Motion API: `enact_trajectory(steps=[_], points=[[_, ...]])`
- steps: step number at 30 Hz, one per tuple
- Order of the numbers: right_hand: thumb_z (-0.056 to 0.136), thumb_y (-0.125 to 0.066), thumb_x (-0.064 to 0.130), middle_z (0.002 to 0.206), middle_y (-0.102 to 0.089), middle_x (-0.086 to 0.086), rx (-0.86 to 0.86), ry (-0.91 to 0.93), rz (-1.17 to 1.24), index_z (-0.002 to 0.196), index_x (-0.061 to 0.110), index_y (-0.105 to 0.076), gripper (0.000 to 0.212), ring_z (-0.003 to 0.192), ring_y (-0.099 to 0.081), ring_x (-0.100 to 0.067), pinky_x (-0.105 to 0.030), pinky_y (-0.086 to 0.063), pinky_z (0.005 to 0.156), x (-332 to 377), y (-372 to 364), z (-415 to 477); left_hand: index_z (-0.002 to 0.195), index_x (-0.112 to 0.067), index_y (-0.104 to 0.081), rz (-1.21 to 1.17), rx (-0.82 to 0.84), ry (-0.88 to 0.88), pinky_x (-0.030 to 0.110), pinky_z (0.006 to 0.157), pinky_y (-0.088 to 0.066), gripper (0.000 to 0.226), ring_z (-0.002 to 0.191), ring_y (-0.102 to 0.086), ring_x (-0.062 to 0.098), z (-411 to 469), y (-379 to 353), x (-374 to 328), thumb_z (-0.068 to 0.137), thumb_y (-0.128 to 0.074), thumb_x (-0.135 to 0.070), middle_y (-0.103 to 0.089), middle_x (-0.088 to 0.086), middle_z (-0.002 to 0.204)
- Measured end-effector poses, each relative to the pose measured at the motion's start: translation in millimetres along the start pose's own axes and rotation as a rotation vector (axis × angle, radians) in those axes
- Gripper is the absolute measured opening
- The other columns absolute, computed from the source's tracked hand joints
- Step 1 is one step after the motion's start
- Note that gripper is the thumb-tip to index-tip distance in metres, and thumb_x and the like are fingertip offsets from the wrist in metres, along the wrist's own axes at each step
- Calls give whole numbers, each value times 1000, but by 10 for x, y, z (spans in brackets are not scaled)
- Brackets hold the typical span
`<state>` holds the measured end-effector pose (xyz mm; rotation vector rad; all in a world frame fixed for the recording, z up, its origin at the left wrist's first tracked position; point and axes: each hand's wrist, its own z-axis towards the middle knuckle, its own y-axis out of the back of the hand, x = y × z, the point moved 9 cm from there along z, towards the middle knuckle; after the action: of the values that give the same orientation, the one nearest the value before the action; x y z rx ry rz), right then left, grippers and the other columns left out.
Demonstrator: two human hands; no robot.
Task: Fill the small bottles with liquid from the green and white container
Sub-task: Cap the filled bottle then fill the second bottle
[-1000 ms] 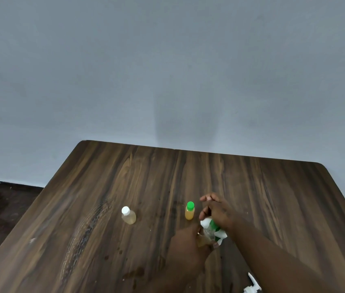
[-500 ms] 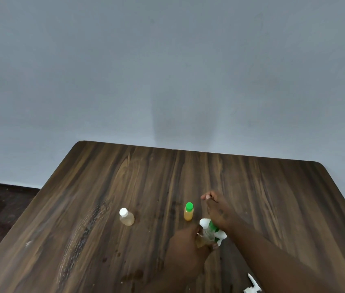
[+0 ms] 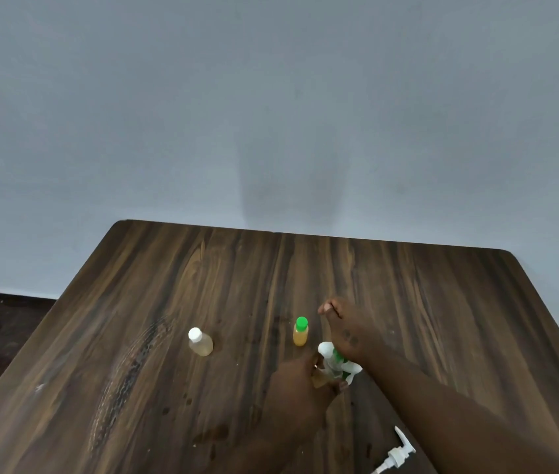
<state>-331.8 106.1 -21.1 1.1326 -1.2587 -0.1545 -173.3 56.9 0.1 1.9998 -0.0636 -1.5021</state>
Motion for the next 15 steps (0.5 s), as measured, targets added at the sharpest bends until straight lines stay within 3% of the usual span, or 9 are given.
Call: enact_trajectory(steps=[4, 7, 9, 13, 15], points=[[104, -37, 30, 91, -63, 11, -21, -4, 15, 99, 28, -61, 25, 83, -58, -7, -30, -48, 78, -31, -6, 1, 104, -37, -69, -9, 9, 6, 23, 77, -54, 31, 86, -67, -9, 12, -4, 28, 79, -72, -54, -72, -28, 95], [104, -37, 29, 94, -63, 10, -5, 25, -28, 101, 25, -61, 25, 84, -58, -9, -31, -47, 78, -3, -15, 4, 100, -38, -68, 4, -10, -5, 16, 71, -51, 26, 84, -66, -9, -2, 21, 3, 80, -73, -54, -70, -29, 92], [104, -36, 29, 95, -64, 9, 17, 47, -14, 102, 25, -61, 25, 85, -59, -10, -31, -48, 78, 37, -11, 24, 99, -41, -68, -22, 6, -10, 14, 75, -51, 20, 86, -66, -11, -2, 23, -22, 82, -73, -52, -70, -33, 92], [104, -37, 31, 95, -64, 12, 1, 23, 20, 102, 27, -61, 25, 86, -60, -7, -32, -50, 80, -38, -39, 16, 104, -37, -69, -66, 35, -4, 30, 82, -56, 37, 88, -69, -7, 3, -21, 12, 80, -65, -65, -73, -26, 96], [103, -38, 30, 94, -64, 11, -8, 36, -6, 101, 27, -61, 23, 84, -59, -7, -33, -49, 79, -44, -48, 5, 100, -40, -67, -40, 16, -4, 21, 76, -54, 30, 84, -67, -9, -11, -9, 26, 79, -67, -62, -71, -30, 92]])
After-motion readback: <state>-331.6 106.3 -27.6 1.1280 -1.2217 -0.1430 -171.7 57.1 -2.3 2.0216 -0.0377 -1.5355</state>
